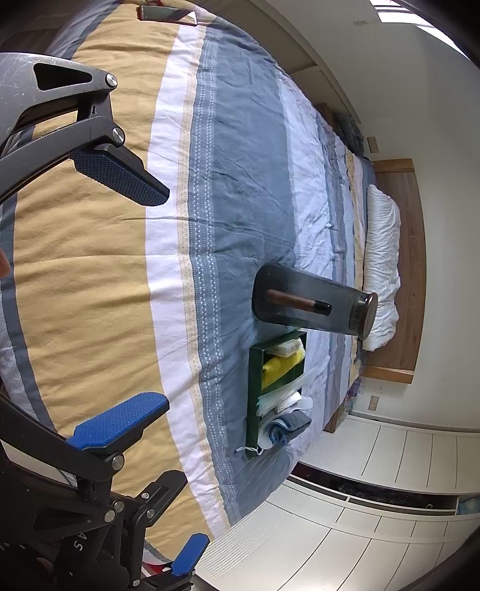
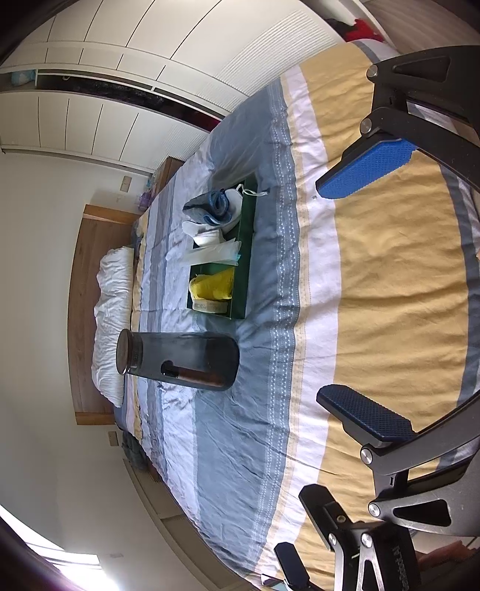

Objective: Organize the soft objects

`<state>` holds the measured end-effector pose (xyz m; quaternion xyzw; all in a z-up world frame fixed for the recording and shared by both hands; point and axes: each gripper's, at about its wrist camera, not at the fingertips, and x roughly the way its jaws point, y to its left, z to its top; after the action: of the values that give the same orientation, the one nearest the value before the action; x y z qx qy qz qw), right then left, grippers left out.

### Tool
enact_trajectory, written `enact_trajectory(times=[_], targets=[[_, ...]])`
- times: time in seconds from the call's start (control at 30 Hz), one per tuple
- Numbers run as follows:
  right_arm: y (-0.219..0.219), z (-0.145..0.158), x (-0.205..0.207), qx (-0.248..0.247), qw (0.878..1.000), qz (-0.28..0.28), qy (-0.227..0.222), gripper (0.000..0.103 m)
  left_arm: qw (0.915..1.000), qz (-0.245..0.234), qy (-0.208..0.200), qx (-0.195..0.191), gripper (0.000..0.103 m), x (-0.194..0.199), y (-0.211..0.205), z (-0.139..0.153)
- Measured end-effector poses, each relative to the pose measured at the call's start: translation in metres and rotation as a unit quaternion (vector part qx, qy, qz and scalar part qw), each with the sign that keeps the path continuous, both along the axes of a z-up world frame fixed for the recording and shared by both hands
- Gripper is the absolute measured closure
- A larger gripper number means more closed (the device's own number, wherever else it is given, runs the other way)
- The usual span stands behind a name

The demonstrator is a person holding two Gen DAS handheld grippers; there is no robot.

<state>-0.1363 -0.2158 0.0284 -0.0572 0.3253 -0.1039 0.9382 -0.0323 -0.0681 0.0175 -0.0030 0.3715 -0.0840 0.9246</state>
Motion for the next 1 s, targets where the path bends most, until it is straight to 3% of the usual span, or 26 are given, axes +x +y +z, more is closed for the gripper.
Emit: enact_trajectory(times=[1.0], targets=[[0.009, 0.004, -0.007, -0.003, 1.000, 0.003, -0.013, 0.000, 0.9974, 0.040, -0.058, 0.013, 0.002, -0.014, 0.007, 0.024]])
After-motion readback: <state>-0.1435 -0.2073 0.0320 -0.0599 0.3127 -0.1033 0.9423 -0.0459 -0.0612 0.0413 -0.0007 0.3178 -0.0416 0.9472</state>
